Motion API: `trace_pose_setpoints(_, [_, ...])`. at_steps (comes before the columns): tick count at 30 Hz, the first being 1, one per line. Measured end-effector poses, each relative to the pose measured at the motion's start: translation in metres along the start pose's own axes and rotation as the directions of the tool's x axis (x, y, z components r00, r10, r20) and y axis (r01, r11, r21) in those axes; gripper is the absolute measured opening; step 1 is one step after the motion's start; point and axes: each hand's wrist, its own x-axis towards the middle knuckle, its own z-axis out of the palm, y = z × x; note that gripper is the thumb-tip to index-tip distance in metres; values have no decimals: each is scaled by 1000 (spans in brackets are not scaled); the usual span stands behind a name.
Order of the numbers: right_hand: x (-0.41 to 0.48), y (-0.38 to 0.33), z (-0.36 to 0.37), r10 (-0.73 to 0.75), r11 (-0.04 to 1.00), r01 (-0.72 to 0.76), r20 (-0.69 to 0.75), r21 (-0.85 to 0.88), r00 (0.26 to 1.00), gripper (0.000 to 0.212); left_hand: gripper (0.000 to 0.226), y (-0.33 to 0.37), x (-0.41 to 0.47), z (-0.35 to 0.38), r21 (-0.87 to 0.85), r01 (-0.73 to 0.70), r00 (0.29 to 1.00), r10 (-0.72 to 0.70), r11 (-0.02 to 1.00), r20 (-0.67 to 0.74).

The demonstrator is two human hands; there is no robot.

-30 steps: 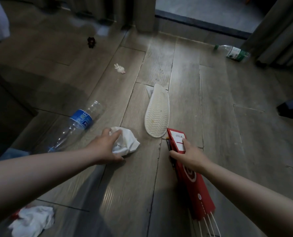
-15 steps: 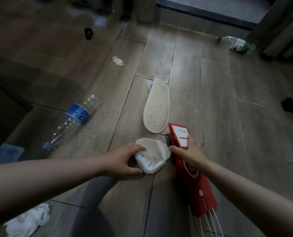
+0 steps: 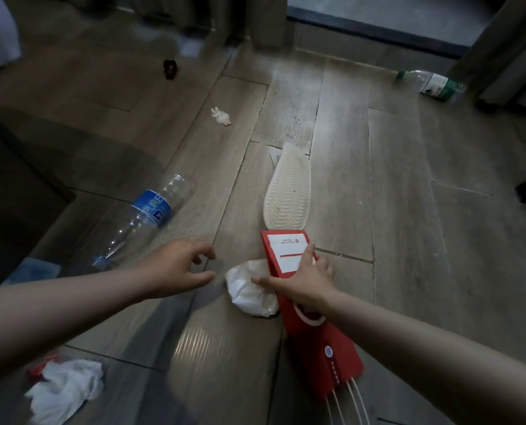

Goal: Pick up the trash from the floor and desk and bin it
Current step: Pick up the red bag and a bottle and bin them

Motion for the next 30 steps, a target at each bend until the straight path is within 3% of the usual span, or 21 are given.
trace_pose_setpoints(5, [11, 0, -14, 30, 970, -38, 37, 239, 999, 130, 28, -19, -19, -11, -45, 50, 999, -51, 998, -19])
trace_pose_setpoints(8, [11, 9, -18, -25, 949, 34, -31, 312, 999, 58, 30, -22, -23, -12, -25, 56, 998, -57, 998, -19])
trace_pose_setpoints(9, [11, 10, -14, -33, 961, 47, -54, 274, 998, 52, 31, -21, -23, -13, -20, 57, 998, -58, 998, -16])
trace_pose_setpoints(13, [2, 0, 11, -14, 998, 20, -116, 51, 993, 107, 31, -15, -21, -14, -14, 34, 999, -35, 999, -23])
trace_pose_setpoints(15, [-2, -6, 19, -36, 999, 34, -128, -12, 991, 117, 29, -13, -19, -15, -14, 28, 999, -28, 1000, -32])
trace_pose_setpoints(24, [3, -25, 16, 15, 990, -28, -95, -141, 995, 110, 30, -11, -24, -20, -7, 54, 998, -54, 999, -24])
trace_pose_setpoints(27, [7, -26, 17, 79, 994, -83, -49, -73, 996, 117, 31, -12, -24, -21, -7, 43, 999, -44, 999, -30])
trace_pose_setpoints(30, [5, -24, 16, 122, 991, -120, -26, 53, 992, 98, 31, -13, -24, -21, -9, 40, 998, -40, 999, -38])
